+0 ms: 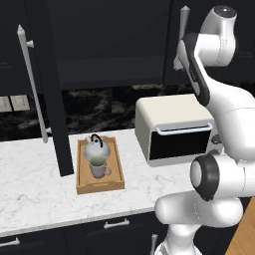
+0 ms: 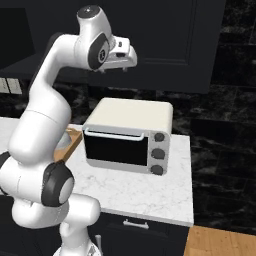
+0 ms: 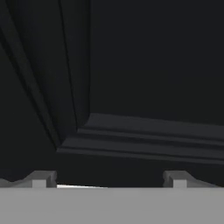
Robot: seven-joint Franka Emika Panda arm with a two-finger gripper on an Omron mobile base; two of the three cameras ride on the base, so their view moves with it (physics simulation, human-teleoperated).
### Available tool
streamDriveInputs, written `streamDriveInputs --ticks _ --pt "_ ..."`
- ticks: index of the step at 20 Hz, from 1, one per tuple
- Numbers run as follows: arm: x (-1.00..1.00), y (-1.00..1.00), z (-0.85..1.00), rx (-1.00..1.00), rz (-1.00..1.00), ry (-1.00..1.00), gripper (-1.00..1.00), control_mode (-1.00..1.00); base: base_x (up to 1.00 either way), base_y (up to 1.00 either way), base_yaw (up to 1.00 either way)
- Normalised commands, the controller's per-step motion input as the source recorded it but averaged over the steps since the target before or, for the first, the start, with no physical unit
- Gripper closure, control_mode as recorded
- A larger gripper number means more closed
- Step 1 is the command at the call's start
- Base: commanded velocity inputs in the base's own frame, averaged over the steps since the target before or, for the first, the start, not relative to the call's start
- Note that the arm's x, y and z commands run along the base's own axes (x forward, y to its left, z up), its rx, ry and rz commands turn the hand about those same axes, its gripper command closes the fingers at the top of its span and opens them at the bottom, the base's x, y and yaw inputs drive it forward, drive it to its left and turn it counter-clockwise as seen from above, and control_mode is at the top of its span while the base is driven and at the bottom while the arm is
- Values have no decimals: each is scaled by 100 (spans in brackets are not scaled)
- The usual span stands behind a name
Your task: Pick the kettle from the counter and place it on the tray. Then pick the mug from the cabinet and place it on the tray. Then close the cabinet doors.
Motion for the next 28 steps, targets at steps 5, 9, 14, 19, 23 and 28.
streamDriveInputs --ticks 5,9,14,19,23,28 --pt "39 0 -37 -15 0 -30 -100 -100 0 0 0" --pt "35 0 -47 -13 0 -40 -100 -100 0 0 0" --pt "22 0 -64 -11 0 -50 -100 -100 0 0 0" --pt "35 0 -55 -3 -2 -38 -100 -100 0 0 0" --pt "55 0 -33 0 -3 -15 -100 -100 0 0 0" --pt "14 3 -27 -1 -6 -4 -100 -100 0 0 0"
